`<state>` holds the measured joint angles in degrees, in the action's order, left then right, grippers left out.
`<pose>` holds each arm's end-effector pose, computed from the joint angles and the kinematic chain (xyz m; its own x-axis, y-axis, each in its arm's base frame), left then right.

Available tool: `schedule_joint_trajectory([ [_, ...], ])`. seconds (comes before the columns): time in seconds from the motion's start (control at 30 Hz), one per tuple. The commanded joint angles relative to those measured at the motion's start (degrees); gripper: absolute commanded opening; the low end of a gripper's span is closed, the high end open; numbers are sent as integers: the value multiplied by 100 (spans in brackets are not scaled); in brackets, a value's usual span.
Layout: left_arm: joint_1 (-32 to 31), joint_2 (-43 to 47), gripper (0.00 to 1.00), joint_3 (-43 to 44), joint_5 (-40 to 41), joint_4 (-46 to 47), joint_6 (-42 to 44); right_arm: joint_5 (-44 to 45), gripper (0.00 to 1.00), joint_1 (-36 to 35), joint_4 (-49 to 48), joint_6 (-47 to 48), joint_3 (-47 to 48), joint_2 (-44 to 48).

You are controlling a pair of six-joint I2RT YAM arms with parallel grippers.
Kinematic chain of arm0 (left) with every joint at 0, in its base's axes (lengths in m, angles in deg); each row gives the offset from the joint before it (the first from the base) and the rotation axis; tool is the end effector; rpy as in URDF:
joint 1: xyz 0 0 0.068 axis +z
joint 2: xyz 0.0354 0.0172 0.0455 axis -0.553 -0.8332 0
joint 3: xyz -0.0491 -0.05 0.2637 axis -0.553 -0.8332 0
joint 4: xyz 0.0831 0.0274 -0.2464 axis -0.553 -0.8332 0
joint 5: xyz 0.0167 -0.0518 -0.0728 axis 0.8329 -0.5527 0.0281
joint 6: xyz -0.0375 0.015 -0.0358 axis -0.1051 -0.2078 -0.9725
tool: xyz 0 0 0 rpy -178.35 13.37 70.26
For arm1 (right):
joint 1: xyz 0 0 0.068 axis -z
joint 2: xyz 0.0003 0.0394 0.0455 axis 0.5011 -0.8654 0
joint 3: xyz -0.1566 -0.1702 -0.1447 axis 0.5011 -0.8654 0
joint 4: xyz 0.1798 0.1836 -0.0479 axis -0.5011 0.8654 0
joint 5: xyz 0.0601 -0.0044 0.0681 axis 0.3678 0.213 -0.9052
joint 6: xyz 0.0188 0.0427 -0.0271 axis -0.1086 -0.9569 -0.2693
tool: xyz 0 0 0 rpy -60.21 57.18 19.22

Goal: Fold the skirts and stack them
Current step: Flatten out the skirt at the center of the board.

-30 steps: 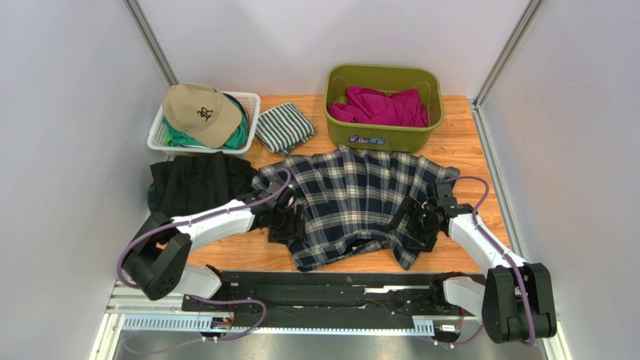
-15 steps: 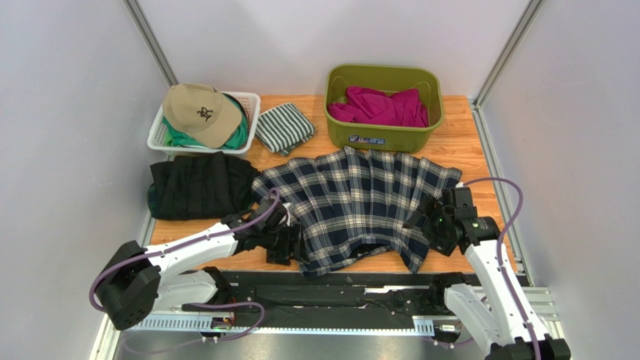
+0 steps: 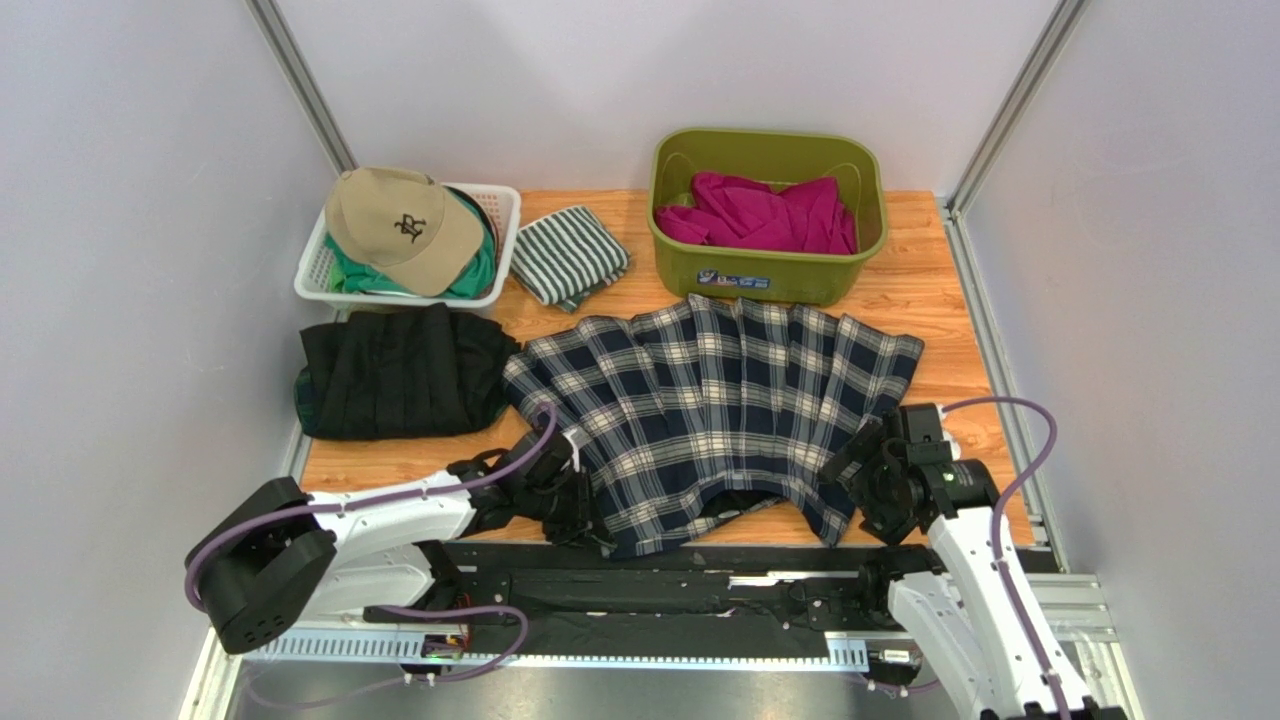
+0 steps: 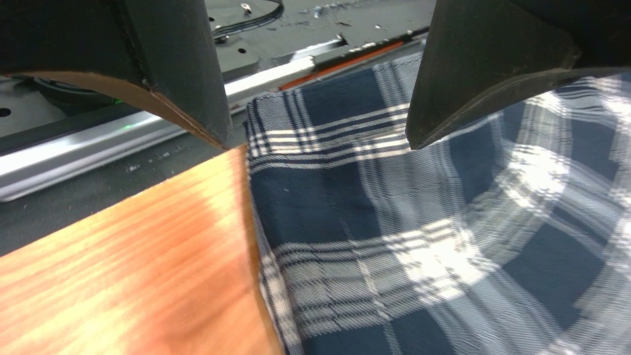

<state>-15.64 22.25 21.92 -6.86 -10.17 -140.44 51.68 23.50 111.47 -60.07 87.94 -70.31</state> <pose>0.1088 -0.1450 0.1262 -0.9890 -0.1476 0.0004 -0.1129 0.7544 -0.6466 0.0990 0.0108 0.1998 -0.6688 0.7029 -0.2422 0.6488 0.7109 0.2715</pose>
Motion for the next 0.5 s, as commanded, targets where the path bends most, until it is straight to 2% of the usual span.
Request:
schedule_joint_trajectory([
  [0.0, -45, 28, 0, 166, 422, 499, -112, -380, 89, 15, -341, -114, -459, -526],
  [0.13, -45, 230, 0, 290, 809, 60, -129, -890, 83, 24, -930, -167, -697, -906],
  [0.23, -27, 467, 0, 263, 1037, -265, -191, -1004, 72, 24, -1229, -201, -899, -959],
  [0.3, -18, 660, 0, 307, 1126, -468, -182, -1066, 59, 24, -1440, -289, -1022, -968],
  [0.33, -1, 731, 0, 333, 1205, -556, -165, -1040, 33, 24, -1554, -298, -1005, -976],
  [0.4, 104, 985, 0, 464, 1284, -942, -77, -761, 14, 24, -1424, -176, -726, -950],
  [0.43, 235, 1082, 0, 517, 1319, -1074, 28, -706, 0, 24, -1319, -88, -558, -924],
  [0.47, 315, 1170, 0, 562, 1311, -1284, 107, -671, 0, 24, -1231, 148, -322, -863],
])
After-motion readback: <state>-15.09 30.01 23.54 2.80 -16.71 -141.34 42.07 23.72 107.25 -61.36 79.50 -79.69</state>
